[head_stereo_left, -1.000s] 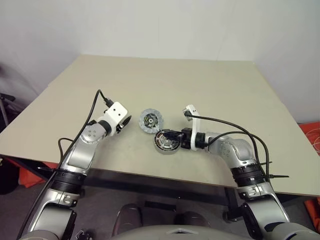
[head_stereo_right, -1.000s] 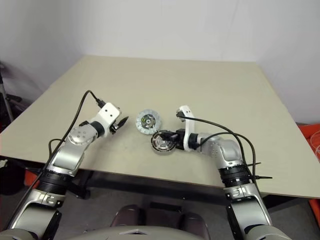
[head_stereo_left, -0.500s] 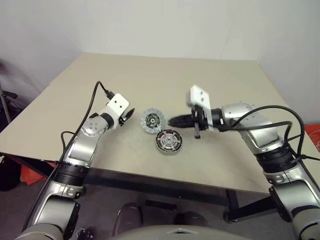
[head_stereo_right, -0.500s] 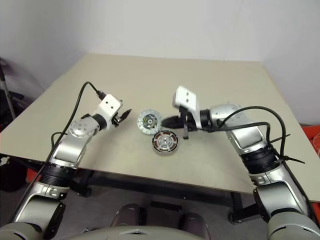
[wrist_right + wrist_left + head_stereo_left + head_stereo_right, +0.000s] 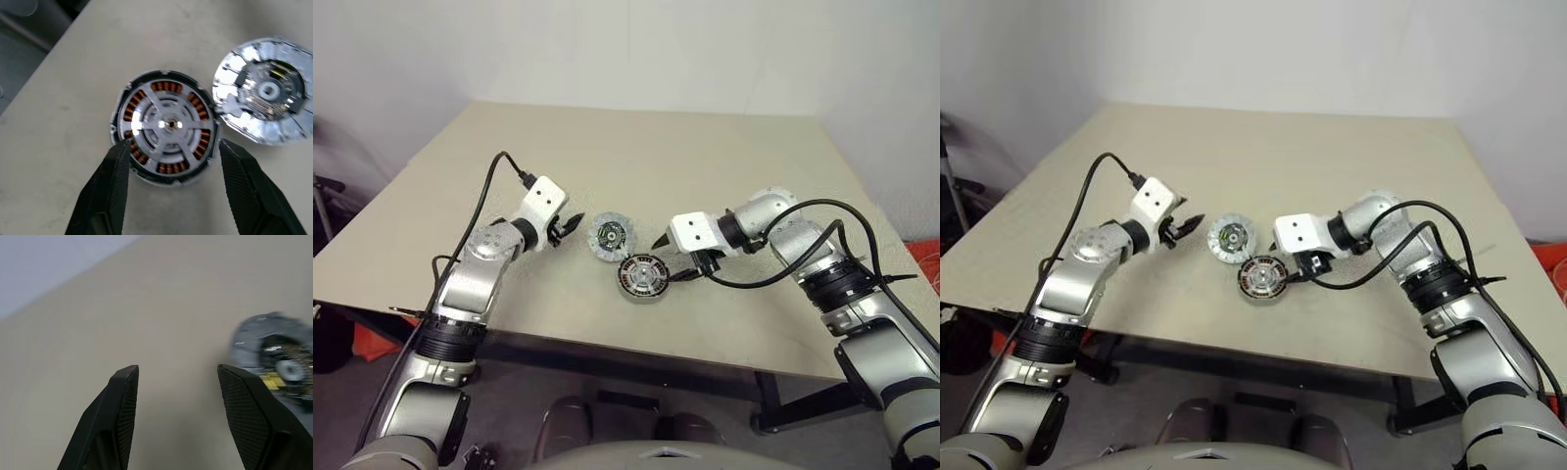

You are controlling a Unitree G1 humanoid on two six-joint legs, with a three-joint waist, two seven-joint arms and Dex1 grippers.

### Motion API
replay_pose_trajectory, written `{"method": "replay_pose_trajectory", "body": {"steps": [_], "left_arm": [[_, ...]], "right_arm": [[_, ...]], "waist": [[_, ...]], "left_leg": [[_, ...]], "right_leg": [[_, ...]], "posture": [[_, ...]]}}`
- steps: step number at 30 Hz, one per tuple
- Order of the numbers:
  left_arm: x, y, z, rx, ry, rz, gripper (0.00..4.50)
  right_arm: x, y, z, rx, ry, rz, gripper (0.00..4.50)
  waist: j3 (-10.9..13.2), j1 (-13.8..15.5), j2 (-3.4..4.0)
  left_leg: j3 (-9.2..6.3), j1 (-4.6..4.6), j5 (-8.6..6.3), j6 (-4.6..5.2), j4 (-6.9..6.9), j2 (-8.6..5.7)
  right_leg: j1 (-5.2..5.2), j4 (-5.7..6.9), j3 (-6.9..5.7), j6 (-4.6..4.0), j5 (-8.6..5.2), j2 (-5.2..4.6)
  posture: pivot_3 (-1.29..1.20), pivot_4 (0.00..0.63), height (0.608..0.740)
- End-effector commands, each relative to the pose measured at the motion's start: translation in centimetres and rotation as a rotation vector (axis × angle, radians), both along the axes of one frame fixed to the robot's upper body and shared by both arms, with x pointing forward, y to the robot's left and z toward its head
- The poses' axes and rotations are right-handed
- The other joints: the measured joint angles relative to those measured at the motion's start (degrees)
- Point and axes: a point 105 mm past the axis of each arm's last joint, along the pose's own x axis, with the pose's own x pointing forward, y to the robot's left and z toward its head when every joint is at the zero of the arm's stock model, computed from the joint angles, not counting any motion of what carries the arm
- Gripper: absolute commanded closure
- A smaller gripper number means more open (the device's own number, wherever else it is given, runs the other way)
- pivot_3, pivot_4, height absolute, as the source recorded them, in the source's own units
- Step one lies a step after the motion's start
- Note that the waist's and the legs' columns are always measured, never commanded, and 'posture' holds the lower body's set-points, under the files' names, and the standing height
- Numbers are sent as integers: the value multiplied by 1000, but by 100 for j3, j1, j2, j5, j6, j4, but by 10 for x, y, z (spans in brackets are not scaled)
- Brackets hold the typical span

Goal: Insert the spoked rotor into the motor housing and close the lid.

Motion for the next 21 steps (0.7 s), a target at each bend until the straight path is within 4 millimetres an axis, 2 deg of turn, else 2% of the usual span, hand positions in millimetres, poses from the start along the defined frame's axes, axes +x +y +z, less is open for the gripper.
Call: {"method": "replay_pose_trajectory", "body": {"steps": [1, 4, 7, 11, 16, 21], "left_arm": [[-9, -5, 26, -30, -15, -74, 1782], [-11, -3, 29, -5, 0, -93, 1782], [-15, -2, 30, -8, 30, -117, 1782], [-14, -1, 29, 11, 35, -116, 1782], [-15, -4, 27, 15, 36, -117, 1782], [-15, -3, 24, 15, 37, -109, 1782]], "right_arm": [[-9, 3, -16, -42, -9, 48, 1413], [-14, 4, -31, -55, -7, 50, 1413], [-18, 7, -37, -38, 24, 39, 1413], [-11, 7, -50, -38, 19, -6, 1413], [-11, 7, -53, -23, 25, -6, 1413], [-13, -4, -55, -39, 23, -3, 1413]], "waist": [[0, -5, 0], [0, -22, 1], [0, -52, 1], [0, -122, -1], [0, -210, -1], [-1, -191, -1]], "left_leg": [[0, 0, 0, 0, 1, 1], [0, 3, 2, -4, 1, 1], [1, 17, 4, -8, 1, 1], [1, 59, 3, -9, 1, 2], [0, 81, 8, -16, 1, 4], [0, 83, 9, -17, 1, 3]], "right_leg": [[0, 1, 0, 0, 0, 0], [-1, 5, 0, 0, 0, 0], [8, 10, 2, 0, 0, 1], [51, 6, 2, 8, -5, 1], [66, 7, 3, 35, -20, 1], [69, 10, 2, 33, -19, 1]], "posture": [[0, 0, 740], [0, 0, 740], [0, 0, 740], [0, 0, 740], [0, 0, 740], [0, 0, 740]]}}
